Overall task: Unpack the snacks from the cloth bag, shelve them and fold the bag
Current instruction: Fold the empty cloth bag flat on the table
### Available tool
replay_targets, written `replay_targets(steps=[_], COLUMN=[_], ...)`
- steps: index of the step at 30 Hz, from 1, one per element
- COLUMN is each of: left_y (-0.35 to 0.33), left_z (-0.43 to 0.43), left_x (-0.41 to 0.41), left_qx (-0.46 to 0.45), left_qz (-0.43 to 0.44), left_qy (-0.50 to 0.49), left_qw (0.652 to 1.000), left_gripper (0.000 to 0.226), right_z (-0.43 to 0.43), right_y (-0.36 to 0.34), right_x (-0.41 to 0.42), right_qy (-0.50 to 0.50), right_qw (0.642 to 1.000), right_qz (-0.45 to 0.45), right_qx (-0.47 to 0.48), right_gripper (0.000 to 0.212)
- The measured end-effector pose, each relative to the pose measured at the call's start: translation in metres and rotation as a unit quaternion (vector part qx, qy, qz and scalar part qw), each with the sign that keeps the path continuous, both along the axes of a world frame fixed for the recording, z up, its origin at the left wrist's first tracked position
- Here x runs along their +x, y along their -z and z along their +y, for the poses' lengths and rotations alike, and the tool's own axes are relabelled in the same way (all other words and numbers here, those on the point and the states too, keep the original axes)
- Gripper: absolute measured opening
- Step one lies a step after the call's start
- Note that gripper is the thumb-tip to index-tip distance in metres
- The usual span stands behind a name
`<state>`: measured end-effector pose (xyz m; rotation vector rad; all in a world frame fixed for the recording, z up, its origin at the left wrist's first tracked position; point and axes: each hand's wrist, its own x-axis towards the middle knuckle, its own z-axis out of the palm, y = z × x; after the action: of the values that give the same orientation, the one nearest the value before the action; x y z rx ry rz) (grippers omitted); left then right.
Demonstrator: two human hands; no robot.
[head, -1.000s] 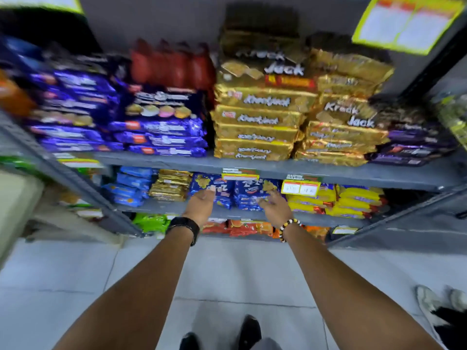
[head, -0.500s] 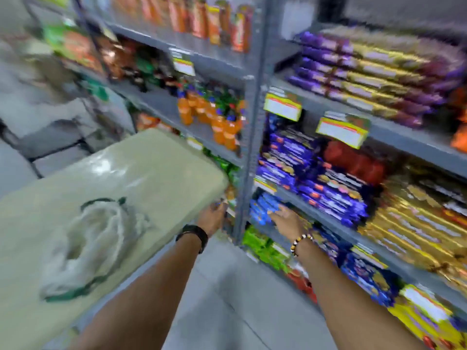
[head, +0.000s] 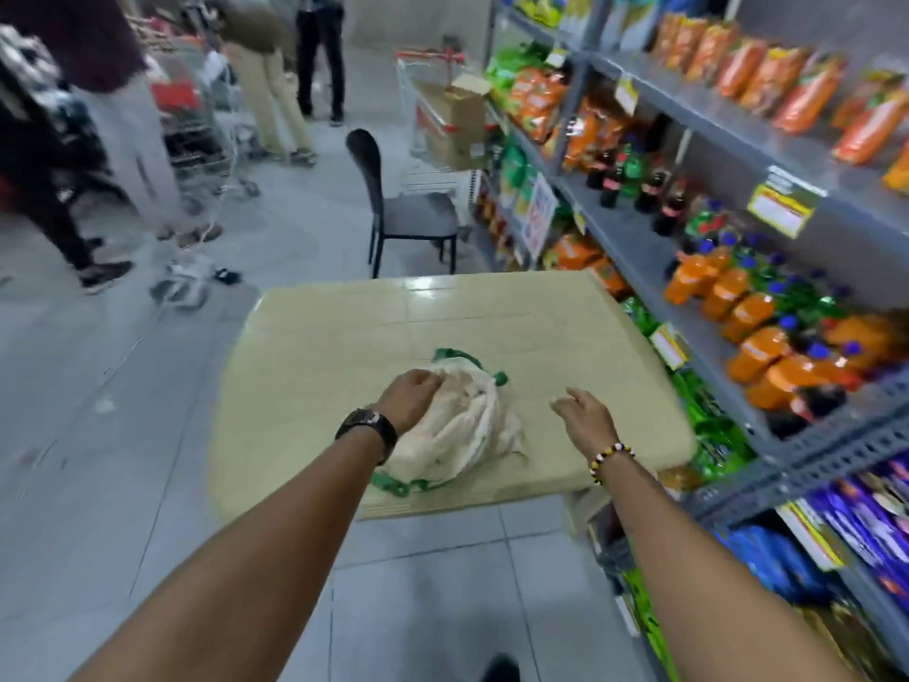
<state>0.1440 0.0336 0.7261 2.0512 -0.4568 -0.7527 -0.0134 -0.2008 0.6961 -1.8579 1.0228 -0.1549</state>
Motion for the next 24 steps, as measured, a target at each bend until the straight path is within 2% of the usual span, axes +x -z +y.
replay_targets(steps=[3,7,13,20,24], left_y=[0.022,0.044,0.093,0.132,0.150], left_z=[0.036,0.057,0.045,0.008,0.004], left_x=[0.032,0.057,0.093,0.115,0.131], left_qx=[0.004,0.004,0.033,0.052,0.080], left_qz=[0.026,0.066,0.134,0.177,0.179], left_qy=[-0.065,-0.133,-0.208,-0.230,-0.190], left_qw=[0.998,0.989,0.968,0.955,0.962], left_gripper=[0.046,0.033,0.056,0.052,0.055], right_z=[0.004,-0.001,-0.024,-0.032,-0.033], right_y=[0.001,0.016,0.073,0.150,0.197], right_x=[0.051,0.098,0.128,0.116,0.108], right_qy=[-0.031,-0.064,-0.100,-0.127,-0.094], right_qw=[0.999,0.998,0.991,0.969,0.960], right_qz=[0.006,0.009,0.087,0.186,0.196], right_qx=[0.010,0.020,0.035,0.100,0.177], right_gripper=[0.053,0.052,0.044,0.046,0.060])
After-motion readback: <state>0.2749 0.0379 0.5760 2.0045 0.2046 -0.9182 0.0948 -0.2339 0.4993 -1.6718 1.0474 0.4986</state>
